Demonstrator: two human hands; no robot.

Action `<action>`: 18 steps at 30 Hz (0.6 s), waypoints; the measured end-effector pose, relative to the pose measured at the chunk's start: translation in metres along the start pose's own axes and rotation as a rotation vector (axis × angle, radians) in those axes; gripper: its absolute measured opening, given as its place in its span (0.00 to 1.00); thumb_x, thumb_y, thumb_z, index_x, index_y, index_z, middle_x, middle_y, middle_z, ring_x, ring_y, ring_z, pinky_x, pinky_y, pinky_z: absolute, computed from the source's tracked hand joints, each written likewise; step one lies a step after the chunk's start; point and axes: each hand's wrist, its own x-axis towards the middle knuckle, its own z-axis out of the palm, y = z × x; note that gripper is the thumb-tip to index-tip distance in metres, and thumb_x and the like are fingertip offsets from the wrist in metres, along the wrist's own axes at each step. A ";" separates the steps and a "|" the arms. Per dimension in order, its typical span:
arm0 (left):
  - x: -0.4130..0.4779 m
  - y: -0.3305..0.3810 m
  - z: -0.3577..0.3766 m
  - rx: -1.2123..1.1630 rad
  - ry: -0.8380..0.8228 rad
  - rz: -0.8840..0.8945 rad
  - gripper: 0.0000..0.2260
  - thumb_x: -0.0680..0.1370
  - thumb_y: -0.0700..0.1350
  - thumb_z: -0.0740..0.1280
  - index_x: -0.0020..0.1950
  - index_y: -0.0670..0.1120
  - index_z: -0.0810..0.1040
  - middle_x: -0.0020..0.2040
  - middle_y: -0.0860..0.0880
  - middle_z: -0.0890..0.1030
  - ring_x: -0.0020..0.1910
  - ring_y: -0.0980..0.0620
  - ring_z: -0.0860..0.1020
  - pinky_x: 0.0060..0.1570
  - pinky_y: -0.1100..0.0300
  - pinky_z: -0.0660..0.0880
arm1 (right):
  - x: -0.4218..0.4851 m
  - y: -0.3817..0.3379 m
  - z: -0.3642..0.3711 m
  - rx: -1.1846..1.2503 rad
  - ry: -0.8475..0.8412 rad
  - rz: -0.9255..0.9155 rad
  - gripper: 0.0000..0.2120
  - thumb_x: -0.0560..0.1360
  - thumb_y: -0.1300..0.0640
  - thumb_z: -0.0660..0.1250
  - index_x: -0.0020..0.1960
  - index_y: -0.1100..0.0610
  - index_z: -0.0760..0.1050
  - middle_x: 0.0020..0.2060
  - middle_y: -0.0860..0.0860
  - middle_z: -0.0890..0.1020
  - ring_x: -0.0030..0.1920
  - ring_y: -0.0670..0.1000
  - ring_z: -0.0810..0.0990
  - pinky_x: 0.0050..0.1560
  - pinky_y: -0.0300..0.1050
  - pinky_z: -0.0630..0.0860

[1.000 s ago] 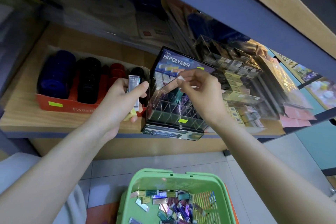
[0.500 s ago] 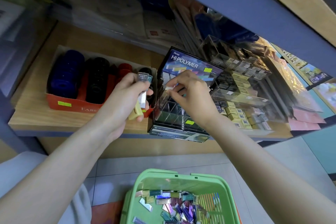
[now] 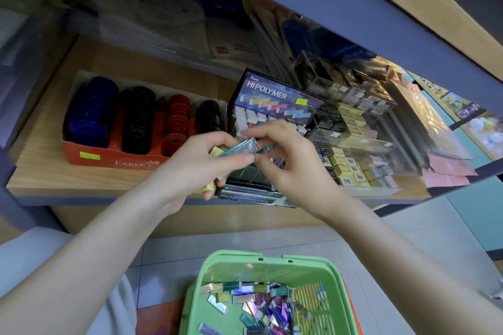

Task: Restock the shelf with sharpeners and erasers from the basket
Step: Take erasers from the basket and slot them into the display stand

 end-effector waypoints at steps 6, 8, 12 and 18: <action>-0.005 0.003 0.014 -0.030 -0.102 -0.037 0.07 0.76 0.48 0.69 0.46 0.44 0.80 0.25 0.53 0.71 0.21 0.59 0.67 0.19 0.66 0.61 | -0.016 0.002 -0.017 -0.075 -0.011 -0.020 0.13 0.69 0.60 0.75 0.52 0.57 0.79 0.46 0.46 0.77 0.46 0.44 0.79 0.48 0.39 0.79; -0.007 0.005 0.019 -0.086 -0.136 -0.044 0.08 0.77 0.48 0.67 0.47 0.44 0.80 0.25 0.53 0.71 0.20 0.59 0.66 0.18 0.67 0.60 | -0.023 0.000 -0.023 -0.083 0.017 -0.015 0.12 0.68 0.58 0.75 0.51 0.56 0.79 0.45 0.46 0.78 0.45 0.43 0.79 0.47 0.37 0.78; -0.008 0.003 0.031 -0.140 -0.153 -0.047 0.08 0.77 0.48 0.67 0.48 0.43 0.80 0.24 0.56 0.74 0.19 0.59 0.66 0.18 0.67 0.59 | -0.036 0.004 -0.033 -0.111 0.120 0.125 0.13 0.67 0.59 0.77 0.44 0.48 0.76 0.40 0.41 0.77 0.41 0.40 0.78 0.42 0.34 0.77; -0.005 -0.004 0.049 -0.120 -0.127 -0.012 0.11 0.76 0.51 0.67 0.49 0.43 0.79 0.27 0.54 0.73 0.23 0.58 0.66 0.18 0.65 0.60 | -0.053 0.008 -0.035 -0.262 0.123 0.193 0.16 0.68 0.57 0.76 0.38 0.49 0.68 0.31 0.46 0.77 0.33 0.43 0.76 0.34 0.31 0.69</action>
